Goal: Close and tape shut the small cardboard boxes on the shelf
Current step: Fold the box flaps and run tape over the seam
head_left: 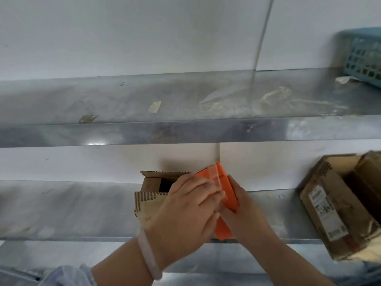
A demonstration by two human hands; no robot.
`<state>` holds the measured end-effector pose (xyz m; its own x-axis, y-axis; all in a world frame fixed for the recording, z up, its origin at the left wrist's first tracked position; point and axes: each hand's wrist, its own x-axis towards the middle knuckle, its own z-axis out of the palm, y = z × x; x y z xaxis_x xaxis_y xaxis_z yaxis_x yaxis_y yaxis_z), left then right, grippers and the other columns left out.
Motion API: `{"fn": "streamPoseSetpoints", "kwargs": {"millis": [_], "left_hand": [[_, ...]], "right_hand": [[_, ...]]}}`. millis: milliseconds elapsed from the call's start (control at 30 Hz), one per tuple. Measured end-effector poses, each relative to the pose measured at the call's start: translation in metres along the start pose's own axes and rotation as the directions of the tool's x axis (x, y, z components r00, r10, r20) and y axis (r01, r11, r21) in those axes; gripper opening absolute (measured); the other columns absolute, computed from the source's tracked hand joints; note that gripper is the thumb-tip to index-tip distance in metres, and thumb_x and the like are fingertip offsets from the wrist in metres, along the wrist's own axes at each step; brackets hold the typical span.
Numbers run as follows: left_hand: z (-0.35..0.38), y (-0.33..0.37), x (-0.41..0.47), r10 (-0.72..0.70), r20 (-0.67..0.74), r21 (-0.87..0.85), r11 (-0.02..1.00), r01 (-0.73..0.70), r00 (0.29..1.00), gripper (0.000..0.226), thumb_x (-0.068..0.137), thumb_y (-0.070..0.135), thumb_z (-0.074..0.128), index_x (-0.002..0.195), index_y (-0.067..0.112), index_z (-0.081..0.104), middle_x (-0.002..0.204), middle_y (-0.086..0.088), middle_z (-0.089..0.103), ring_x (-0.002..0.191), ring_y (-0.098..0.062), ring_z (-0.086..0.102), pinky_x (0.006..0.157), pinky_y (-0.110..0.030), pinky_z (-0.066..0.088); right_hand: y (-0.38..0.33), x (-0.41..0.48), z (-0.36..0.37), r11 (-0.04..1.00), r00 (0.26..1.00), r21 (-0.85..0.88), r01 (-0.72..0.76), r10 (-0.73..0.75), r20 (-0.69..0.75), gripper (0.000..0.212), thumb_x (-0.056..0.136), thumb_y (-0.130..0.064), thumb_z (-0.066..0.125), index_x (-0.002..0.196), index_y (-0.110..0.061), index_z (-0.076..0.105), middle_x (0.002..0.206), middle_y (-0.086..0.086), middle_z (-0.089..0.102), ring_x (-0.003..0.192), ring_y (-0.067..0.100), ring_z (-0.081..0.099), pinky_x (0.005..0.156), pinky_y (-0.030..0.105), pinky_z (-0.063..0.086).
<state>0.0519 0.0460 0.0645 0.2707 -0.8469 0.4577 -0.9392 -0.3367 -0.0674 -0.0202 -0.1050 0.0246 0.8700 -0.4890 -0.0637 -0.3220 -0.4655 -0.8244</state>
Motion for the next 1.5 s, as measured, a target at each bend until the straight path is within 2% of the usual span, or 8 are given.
{"fn": "streamPoseSetpoints", "kwargs": {"millis": [333,433,767,900,1000,1167,1267,1500], "left_hand": [[-0.006,-0.008,0.01,-0.076,0.091,-0.211,0.973,0.094,0.993,0.038,0.093,0.042,0.045,0.123,0.024,0.061,0.118,0.011,0.065,0.115,-0.006,0.053,0.113,-0.031,0.029],[-0.004,-0.002,0.01,-0.045,0.155,-0.168,0.983,0.071,0.987,0.051,0.093,0.049,0.04,0.134,0.022,0.054,0.129,0.01,0.061,0.124,-0.007,0.049,0.116,-0.038,0.028],[0.005,0.015,-0.001,0.003,0.143,-0.017,1.0,-0.001,0.99,0.074,0.091,0.053,0.041,0.147,0.005,0.04,0.139,-0.004,0.053,0.132,-0.018,0.049,0.115,-0.046,0.018],[0.008,0.018,-0.006,0.035,0.16,0.024,0.999,-0.039,0.986,0.079,0.089,0.05,0.047,0.152,0.008,0.027,0.146,-0.003,0.05,0.14,-0.019,0.04,0.115,-0.049,0.018],[0.011,0.021,-0.009,0.027,0.191,0.032,0.999,-0.033,0.981,0.073,0.087,0.051,0.047,0.15,0.015,0.035,0.153,-0.002,0.042,0.145,-0.019,0.033,0.113,-0.051,0.021],[0.015,0.028,-0.011,-0.056,0.18,0.036,0.998,0.051,0.982,0.072,0.082,0.054,0.049,0.145,0.019,0.045,0.152,-0.004,0.038,0.142,-0.023,0.036,0.11,-0.057,0.036],[0.017,0.031,-0.012,-0.071,0.142,0.068,0.996,0.062,0.987,0.071,0.081,0.056,0.052,0.143,0.021,0.048,0.147,-0.003,0.042,0.139,-0.025,0.04,0.11,-0.058,0.035],[0.028,0.028,-0.02,0.157,0.059,0.084,0.983,-0.162,0.986,0.064,0.084,0.052,0.055,0.141,0.024,0.048,0.147,0.005,0.047,0.142,-0.02,0.036,0.114,-0.052,0.025]], "right_hand": [[-0.001,-0.002,-0.007,0.999,1.0,-0.036,-0.006,0.006,0.017,0.07,0.094,-0.039,0.058,0.145,-0.053,0.012,0.099,-0.033,0.05,0.078,-0.006,0.054,0.05,0.007,0.044],[0.003,-0.001,-0.009,0.999,1.0,-0.028,-0.02,0.02,0.015,0.072,0.093,-0.041,0.058,0.15,-0.049,0.015,0.113,-0.021,0.055,0.088,-0.001,0.056,0.054,0.01,0.043],[0.001,0.002,-0.021,0.999,0.999,-0.016,0.04,-0.04,0.009,0.066,0.091,-0.051,0.055,0.147,-0.052,0.019,0.087,-0.035,0.049,0.078,-0.012,0.054,0.06,0.006,0.041],[0.001,0.002,-0.024,0.998,0.998,-0.014,0.06,-0.06,0.011,0.071,0.088,-0.057,0.049,0.15,-0.047,0.017,0.102,-0.023,0.056,0.091,0.002,0.06,0.078,0.021,0.051],[0.005,0.003,-0.025,0.996,0.996,-0.019,0.083,-0.083,0.029,0.073,0.085,-0.059,0.048,0.15,-0.047,0.017,0.106,-0.019,0.06,0.089,0.005,0.062,0.079,0.025,0.055],[0.006,0.005,-0.025,0.994,0.994,-0.01,0.11,-0.11,0.005,0.06,0.088,-0.057,0.052,0.138,-0.056,0.018,0.088,-0.035,0.05,0.076,-0.006,0.058,0.058,0.009,0.046],[0.007,0.007,-0.026,0.995,0.995,0.004,0.101,-0.101,0.003,0.074,0.076,-0.072,0.047,0.141,-0.055,0.016,0.09,-0.035,0.048,0.077,-0.006,0.057,0.06,0.01,0.045],[0.029,0.015,-0.028,0.991,0.99,-0.021,0.13,-0.131,-0.043,0.079,0.086,-0.049,0.059,0.151,-0.044,0.015,0.095,-0.027,0.056,0.086,-0.002,0.061,0.075,0.019,0.054]]}}
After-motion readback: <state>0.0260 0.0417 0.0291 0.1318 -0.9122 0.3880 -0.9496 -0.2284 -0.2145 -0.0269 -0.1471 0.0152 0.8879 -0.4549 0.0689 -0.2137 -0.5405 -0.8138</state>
